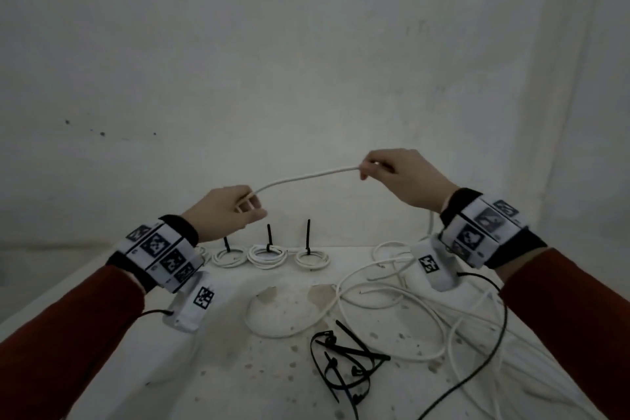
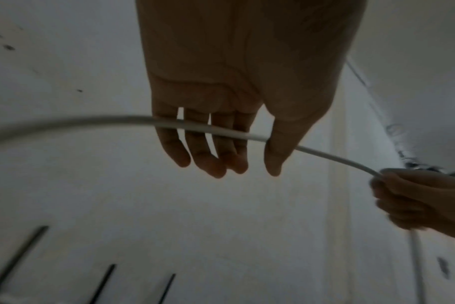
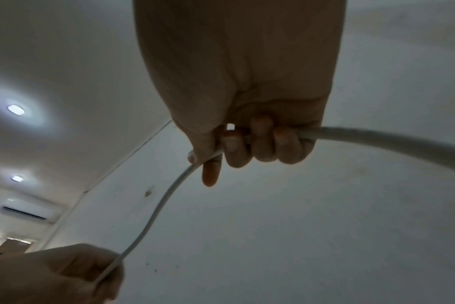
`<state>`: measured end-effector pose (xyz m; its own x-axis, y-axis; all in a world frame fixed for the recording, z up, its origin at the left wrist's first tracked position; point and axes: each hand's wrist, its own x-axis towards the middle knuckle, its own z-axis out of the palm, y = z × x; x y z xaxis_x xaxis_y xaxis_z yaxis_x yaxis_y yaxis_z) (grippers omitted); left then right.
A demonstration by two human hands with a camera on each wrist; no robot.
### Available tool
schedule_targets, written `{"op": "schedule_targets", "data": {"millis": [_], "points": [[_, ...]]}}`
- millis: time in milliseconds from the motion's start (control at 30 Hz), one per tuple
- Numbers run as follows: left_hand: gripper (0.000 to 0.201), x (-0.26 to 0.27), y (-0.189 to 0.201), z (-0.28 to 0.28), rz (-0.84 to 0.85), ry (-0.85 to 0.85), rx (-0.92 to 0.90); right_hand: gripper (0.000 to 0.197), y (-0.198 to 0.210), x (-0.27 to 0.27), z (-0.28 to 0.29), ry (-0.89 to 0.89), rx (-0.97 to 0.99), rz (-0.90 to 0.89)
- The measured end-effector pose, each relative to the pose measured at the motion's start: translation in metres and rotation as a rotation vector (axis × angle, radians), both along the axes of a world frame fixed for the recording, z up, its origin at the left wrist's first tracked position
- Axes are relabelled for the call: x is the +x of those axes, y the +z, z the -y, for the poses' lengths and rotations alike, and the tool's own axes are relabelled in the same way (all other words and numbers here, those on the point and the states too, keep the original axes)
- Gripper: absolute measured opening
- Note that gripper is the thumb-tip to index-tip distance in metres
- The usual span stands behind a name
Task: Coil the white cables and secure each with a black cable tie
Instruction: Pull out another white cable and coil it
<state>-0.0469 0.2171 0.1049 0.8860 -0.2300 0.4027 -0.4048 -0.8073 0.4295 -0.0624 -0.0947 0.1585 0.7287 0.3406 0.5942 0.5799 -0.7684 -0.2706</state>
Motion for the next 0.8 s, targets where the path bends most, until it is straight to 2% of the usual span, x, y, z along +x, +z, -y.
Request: {"op": "schedule_targets", "data": {"millis": [100,200,333,400,467,533,700,800], "points": [[0.018,-0.012,0.021,0.03,0.117,-0.113,-0.089,0.021,0.009,0.002,-0.039,0.094,-0.063,0.016],[0.019,-0.02,0.04,0.051,0.297,-0.185,-0.004,0.02,0.011,0.002,-0.069,0.183,-0.053,0.019],[0.024,-0.016,0.051,0.041,0.497,-0.086,-0.017,0.022,0.008,0.009,-0.07,0.171,0.081,0.01],[0.024,-0.01,0.053,0.023,0.551,0.003,-0.082,0.024,0.002,0.014,-0.059,0.155,0.231,-0.106],[0.026,-0.004,0.055,0.002,0.58,0.101,-0.112,0.027,-0.008,0.015,-0.045,0.188,0.454,-0.278],[0.028,0.002,0.056,-0.02,0.604,0.186,-0.124,0.03,-0.019,0.015,-0.031,0.23,0.59,-0.398],[0.029,0.017,0.051,-0.048,0.581,0.309,-0.112,0.033,-0.033,0.004,-0.012,0.356,0.762,-0.602],[0.029,0.022,0.046,-0.054,0.572,0.324,-0.129,0.032,-0.034,-0.005,-0.009,0.459,0.854,-0.73]]}}
